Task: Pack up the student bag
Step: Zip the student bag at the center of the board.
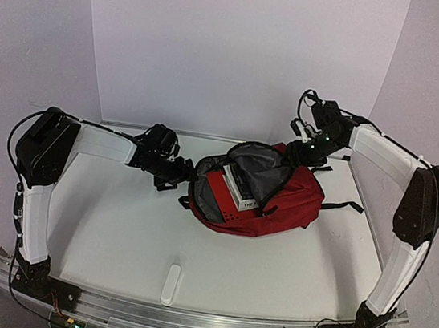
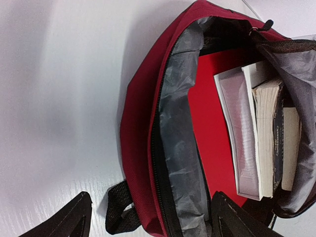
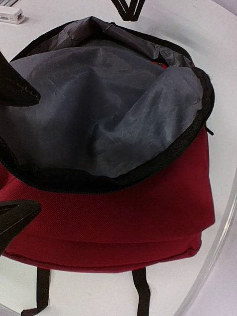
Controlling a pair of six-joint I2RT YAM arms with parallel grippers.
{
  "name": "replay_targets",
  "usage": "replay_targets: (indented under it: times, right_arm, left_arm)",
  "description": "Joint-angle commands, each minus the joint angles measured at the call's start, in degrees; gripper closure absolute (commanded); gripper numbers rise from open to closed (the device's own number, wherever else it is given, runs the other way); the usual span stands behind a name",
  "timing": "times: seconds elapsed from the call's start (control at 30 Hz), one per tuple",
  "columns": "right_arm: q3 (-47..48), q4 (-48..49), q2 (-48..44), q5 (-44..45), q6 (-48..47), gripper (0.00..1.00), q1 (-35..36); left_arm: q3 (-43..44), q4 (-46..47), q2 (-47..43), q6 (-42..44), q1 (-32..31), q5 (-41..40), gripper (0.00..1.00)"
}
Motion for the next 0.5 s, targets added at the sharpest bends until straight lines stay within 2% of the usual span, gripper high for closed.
replay_targets:
  times: [0.0, 0.07, 0.13, 0.2, 0.33, 0.47]
  right_arm:
    - [0.21, -0.78, 2.45, -7.48, 2.88, 0.46, -0.49]
    - [0.66, -0.82, 2.43, -11.15, 3.59, 0.61, -0.51]
    - [1.50, -0.65, 1.62, -15.16, 3.97, 0.82, -0.52]
    - [1.88, 0.01, -0.13, -19.94, 3.25, 0.97, 0.05]
    - [3.05, 0.97, -2.26, -18.72, -0.26, 1.00, 5.63]
    - [5.68, 1.56, -0.01, -18.43, -1.15, 1.00, 11.64]
  left_arm:
    - [1.72, 0.26, -0.13, 0.90, 0.03, -1.02, 0.17]
    - [1.16, 0.80, -0.44, 0.55, 0.09, -0.99, 0.17]
    - [0.74, 1.07, -0.65, 0.35, 0.04, -0.86, 0.18]
    - [0.27, 1.56, -1.02, 0.00, 0.03, -0.71, 0.18]
    - [-1.74, 3.67, -2.66, -1.32, 0.03, -0.71, 0.19]
    - [-3.33, 4.95, -4.61, -2.55, 0.03, -1.04, 0.19]
